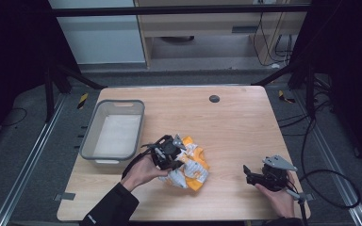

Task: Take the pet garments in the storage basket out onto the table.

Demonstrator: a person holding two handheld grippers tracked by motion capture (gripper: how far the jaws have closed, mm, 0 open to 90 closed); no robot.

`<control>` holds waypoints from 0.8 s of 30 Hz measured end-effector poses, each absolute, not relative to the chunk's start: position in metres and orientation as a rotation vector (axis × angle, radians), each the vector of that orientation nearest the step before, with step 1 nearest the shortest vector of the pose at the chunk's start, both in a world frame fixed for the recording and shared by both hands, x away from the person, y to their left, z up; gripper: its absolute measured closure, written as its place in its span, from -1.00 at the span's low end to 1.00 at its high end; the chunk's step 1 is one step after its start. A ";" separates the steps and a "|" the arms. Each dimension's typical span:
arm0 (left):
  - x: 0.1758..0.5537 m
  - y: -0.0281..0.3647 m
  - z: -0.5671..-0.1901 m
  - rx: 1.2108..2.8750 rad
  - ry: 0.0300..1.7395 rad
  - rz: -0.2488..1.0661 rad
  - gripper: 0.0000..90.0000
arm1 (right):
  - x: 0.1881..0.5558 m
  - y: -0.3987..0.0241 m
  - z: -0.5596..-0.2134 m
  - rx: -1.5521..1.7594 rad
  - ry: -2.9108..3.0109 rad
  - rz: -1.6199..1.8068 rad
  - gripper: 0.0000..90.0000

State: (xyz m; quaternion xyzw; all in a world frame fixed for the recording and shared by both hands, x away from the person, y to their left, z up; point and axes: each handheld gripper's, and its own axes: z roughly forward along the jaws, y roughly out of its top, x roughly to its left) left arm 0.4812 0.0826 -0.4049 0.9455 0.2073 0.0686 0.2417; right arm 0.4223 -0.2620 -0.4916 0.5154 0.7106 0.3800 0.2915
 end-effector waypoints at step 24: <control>0.478 0.079 -0.425 2.600 0.541 0.194 0.44 | 0.422 -0.262 -0.492 1.369 1.898 1.007 -0.82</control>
